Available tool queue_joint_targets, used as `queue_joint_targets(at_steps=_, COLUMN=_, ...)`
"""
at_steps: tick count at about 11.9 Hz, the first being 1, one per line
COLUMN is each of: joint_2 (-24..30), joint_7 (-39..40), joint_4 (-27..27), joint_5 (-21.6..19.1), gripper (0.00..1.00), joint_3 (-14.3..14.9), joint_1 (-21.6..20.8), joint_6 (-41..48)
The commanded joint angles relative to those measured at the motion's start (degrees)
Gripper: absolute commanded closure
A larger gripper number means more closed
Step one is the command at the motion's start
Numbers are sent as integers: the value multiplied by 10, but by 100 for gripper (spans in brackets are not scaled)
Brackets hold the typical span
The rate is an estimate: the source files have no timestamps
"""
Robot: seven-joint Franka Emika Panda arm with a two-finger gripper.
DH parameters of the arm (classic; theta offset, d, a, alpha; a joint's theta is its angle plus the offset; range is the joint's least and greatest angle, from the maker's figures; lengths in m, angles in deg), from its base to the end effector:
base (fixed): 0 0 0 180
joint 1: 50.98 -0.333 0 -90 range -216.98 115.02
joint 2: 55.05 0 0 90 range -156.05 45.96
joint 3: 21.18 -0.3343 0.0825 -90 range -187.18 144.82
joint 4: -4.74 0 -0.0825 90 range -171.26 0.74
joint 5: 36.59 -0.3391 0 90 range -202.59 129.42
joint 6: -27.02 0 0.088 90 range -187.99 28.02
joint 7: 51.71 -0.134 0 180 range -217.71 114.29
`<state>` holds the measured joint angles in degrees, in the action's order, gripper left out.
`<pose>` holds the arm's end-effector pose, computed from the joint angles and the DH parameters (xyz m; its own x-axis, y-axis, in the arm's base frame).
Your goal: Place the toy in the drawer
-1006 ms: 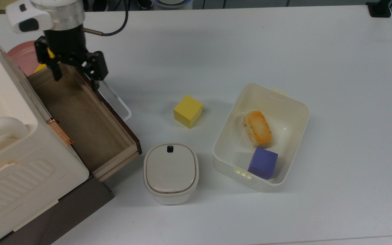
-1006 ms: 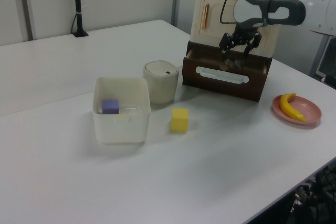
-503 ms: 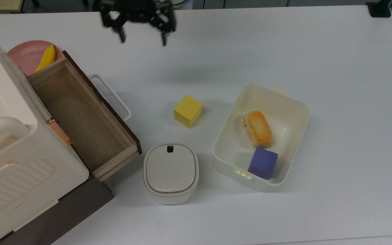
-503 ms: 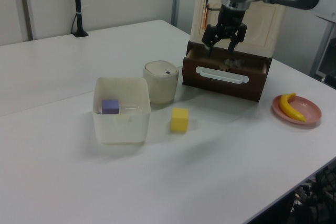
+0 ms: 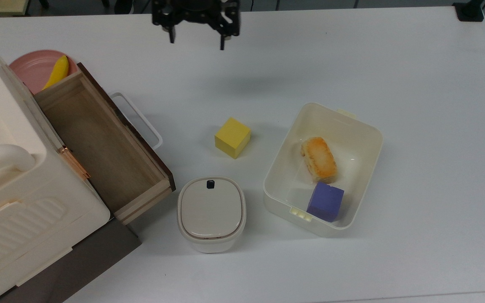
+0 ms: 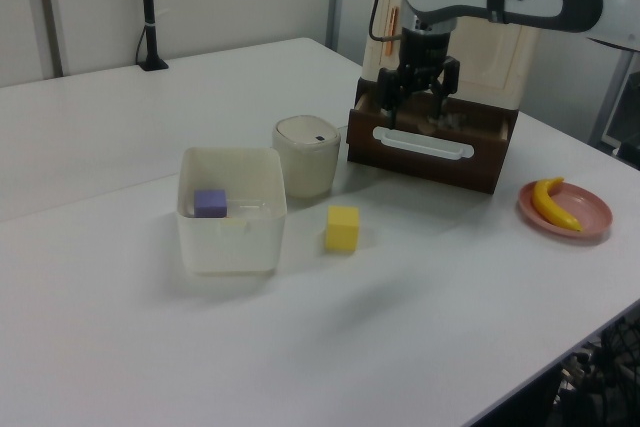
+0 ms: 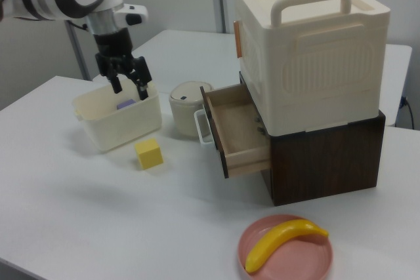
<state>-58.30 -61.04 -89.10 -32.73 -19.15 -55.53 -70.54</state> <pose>0.5369 0.0160 0.5691 0.9938 -0.1093 0.0190 -0.1104 -0.9917 0.0666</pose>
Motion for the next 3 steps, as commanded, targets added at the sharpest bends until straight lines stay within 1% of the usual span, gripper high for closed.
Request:
queue_joint_targets(at_steps=1, joint_2=38, joint_7=5, joint_4=-5, joint_5=-6, gripper=0, joint_3=23, joint_1=22, joint_6=3)
queue_joint_targets(at_steps=3, joint_2=45, joint_7=9, joint_4=-5, joint_5=-19, gripper=0, joint_3=23, joint_1=27, joint_6=3)
